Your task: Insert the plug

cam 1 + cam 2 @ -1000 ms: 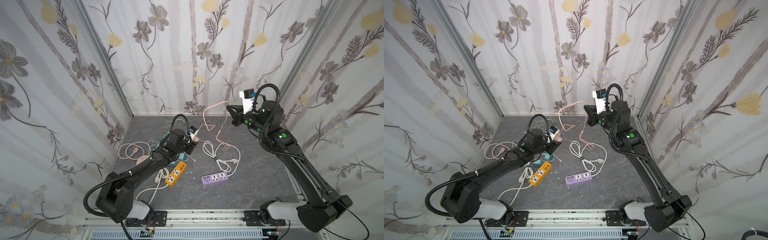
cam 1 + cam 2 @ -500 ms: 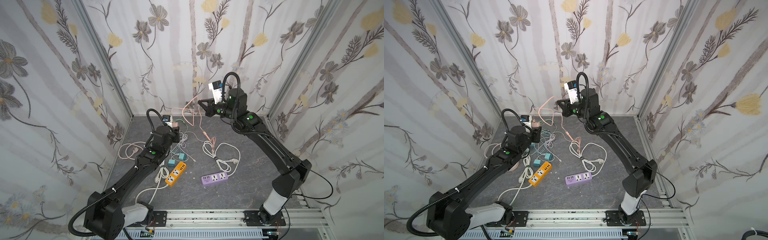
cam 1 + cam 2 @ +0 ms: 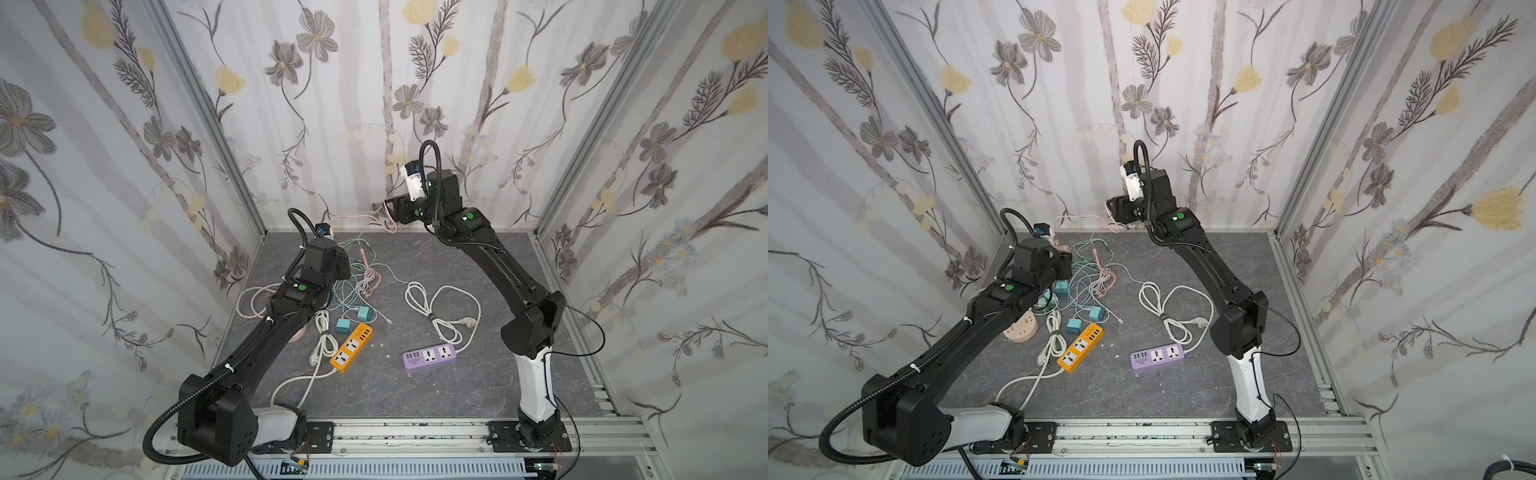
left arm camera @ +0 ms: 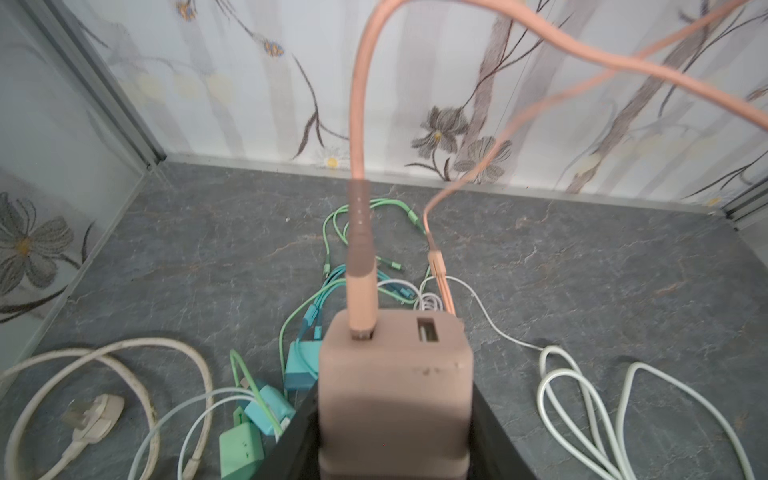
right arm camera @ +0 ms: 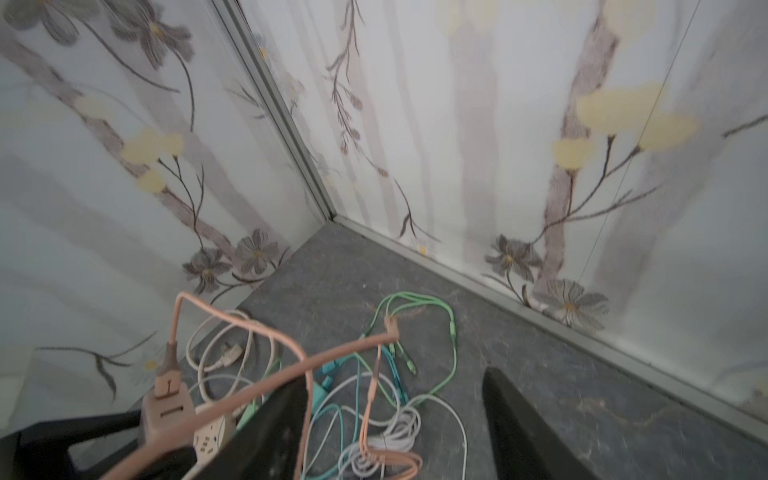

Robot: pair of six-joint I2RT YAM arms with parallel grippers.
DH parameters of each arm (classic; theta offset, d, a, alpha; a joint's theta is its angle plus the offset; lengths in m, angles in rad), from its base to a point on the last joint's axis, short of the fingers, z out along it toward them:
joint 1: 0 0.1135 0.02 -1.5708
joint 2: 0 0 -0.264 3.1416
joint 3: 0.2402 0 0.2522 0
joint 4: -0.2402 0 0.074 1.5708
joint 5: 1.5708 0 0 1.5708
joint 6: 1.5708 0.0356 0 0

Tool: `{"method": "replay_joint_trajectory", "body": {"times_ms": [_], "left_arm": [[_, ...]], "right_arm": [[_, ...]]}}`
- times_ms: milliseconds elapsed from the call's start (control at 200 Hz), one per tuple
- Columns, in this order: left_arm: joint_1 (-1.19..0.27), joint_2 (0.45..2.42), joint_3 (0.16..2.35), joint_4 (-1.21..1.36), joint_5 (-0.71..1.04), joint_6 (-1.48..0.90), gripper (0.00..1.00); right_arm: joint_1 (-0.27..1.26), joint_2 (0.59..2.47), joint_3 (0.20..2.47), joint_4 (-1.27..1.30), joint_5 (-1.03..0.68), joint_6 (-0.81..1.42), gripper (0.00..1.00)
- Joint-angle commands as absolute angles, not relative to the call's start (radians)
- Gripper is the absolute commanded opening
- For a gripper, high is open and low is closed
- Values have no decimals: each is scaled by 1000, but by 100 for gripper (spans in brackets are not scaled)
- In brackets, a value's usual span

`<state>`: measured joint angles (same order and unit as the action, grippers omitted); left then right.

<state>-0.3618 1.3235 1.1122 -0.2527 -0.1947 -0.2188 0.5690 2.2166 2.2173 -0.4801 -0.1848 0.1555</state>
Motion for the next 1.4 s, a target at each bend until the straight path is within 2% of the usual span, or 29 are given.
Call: {"method": "replay_joint_trajectory", "body": {"times_ms": [0,125,210,315,435,545,735,805,1064,1224,1394], "left_arm": [[-354,1351,1145,-316,-248,-255,0],[-350,1373,1150,-310,-244,-288,0],[-350,1389,1155,-305,-217,-305,0],[-353,1415,1169,-313,-174,-315,0],[-366,1444,1193,-325,-153,-307,0],[-380,1460,1211,-328,-153,-301,0],[-412,1485,1247,-328,-164,-280,0],[-428,1499,1267,-331,-172,-265,0],[-474,1562,1324,-342,-202,-224,0],[-484,1581,1344,-340,-181,-217,0],[-554,1611,1381,-352,-177,-138,0]], "right_arm": [[554,2082,1963,-621,-88,125,84],[526,1960,1636,-659,-82,168,85],[529,1949,1518,-718,-100,202,85],[548,2000,1503,-803,-111,222,82],[569,2083,1523,-845,15,221,81],[570,2154,1532,-855,-11,225,81],[571,2193,1513,-844,4,268,71],[569,2197,1497,-838,33,287,59],[496,2126,1358,-733,48,398,29],[414,1953,1237,-632,87,478,25],[278,1837,1130,-563,82,544,29]]}}
